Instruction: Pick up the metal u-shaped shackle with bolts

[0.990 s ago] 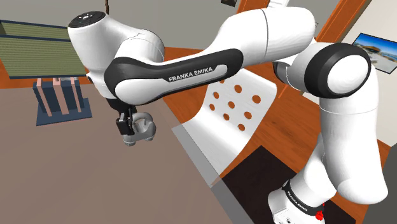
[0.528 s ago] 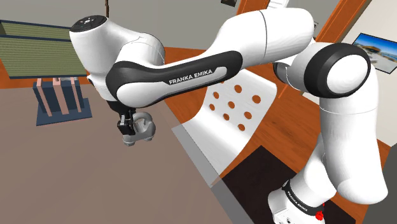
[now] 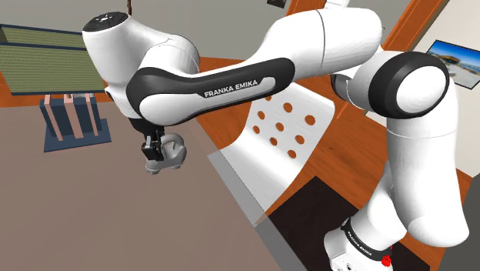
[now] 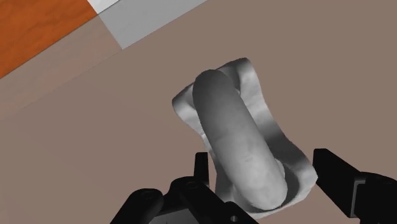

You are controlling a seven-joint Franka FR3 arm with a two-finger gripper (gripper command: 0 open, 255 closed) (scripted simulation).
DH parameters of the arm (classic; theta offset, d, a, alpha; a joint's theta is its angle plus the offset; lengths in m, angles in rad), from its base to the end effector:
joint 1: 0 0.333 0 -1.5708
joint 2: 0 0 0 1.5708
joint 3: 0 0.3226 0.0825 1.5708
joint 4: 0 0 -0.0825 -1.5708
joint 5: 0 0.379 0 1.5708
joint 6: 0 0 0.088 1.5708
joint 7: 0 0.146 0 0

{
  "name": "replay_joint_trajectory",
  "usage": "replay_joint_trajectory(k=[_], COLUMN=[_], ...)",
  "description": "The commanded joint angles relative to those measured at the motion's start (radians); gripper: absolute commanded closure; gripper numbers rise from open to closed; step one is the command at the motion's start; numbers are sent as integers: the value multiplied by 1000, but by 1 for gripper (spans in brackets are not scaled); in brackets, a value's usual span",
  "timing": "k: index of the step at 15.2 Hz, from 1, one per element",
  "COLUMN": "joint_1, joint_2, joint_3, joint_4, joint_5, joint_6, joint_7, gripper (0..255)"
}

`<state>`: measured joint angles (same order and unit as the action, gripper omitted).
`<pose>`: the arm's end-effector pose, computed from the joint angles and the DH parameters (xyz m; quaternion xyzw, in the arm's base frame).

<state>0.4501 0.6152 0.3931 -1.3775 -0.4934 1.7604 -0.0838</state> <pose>0.5361 0.4407 0.3323 0.8623 0.4829 -0.0386 0.1473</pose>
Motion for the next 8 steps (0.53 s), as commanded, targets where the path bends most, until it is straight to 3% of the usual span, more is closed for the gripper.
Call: replay_joint_trajectory(k=[1,8], joint_1=[1,8], joint_2=[-9,-29], joint_3=[2,7], joint_4=[12,75], joint_5=[4,16], joint_6=[-20,-96], joint_7=[-6,-32], gripper=[255,255])
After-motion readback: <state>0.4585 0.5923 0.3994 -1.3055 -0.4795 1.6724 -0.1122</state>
